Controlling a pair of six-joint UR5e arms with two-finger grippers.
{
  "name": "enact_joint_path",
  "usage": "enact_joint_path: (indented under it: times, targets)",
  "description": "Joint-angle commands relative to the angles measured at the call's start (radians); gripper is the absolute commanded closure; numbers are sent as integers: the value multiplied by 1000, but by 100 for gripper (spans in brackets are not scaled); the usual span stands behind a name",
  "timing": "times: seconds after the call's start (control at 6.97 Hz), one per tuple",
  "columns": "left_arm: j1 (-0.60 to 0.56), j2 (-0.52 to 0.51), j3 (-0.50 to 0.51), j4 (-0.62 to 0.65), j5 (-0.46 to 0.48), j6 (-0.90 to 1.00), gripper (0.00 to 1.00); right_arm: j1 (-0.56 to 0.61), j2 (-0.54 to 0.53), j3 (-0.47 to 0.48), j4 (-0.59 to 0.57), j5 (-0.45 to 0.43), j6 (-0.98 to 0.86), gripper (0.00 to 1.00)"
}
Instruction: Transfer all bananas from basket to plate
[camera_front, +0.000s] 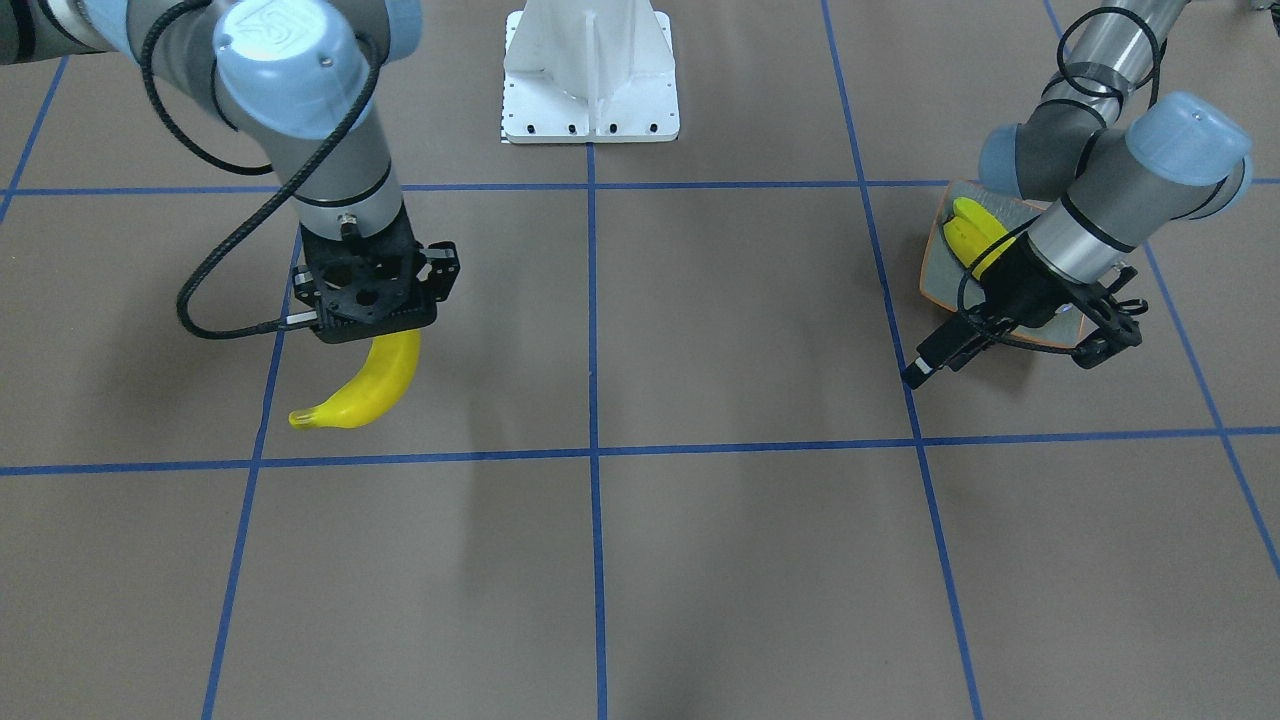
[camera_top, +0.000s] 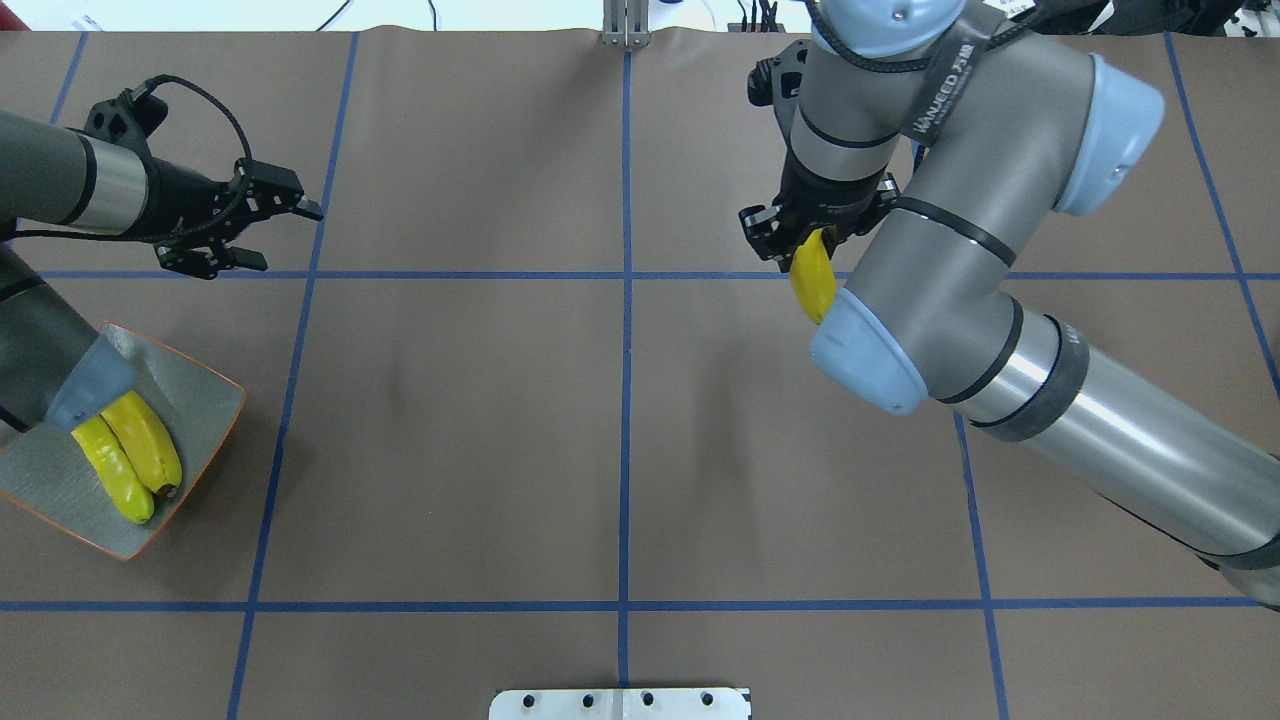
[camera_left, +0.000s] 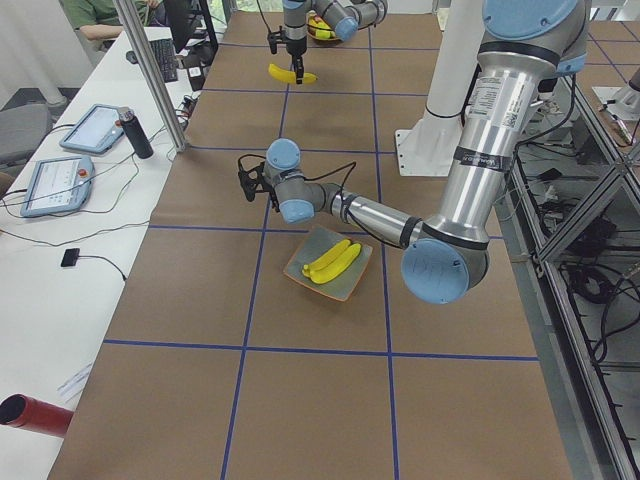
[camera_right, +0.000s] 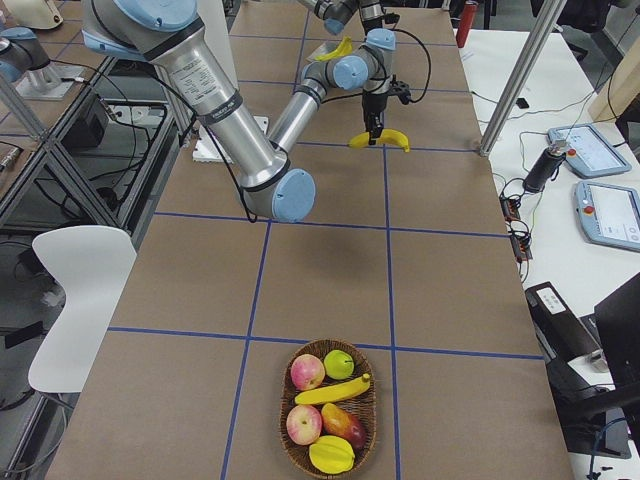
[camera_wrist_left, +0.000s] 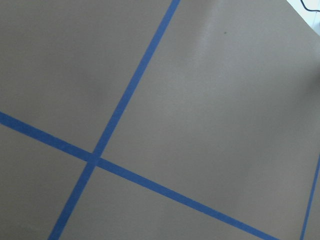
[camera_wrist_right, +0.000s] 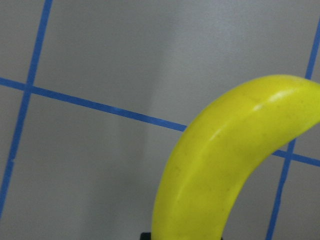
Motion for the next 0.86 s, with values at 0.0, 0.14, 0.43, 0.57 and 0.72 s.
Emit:
enact_joint_path:
  times: [0.0,0.14,0.43,0.57,0.72]
  targets:
    - [31,-106,35,3,-1,-84,0,-52,84,-59,1,-37,63,100]
    - [63,-152,29,5,-1,-89,0,-65,86,-56,45,-36,64,100]
    - [80,-200,16,-18,-31,-80,0,-93,87,-50,162,-25,66,100]
    - [83,-223,15,-50,-65,-80,0,-108,89,-49,206,-22,64,100]
    - [97,-242,18,-99,-85,-78,0,-118,89,-46,234,-22,54,100]
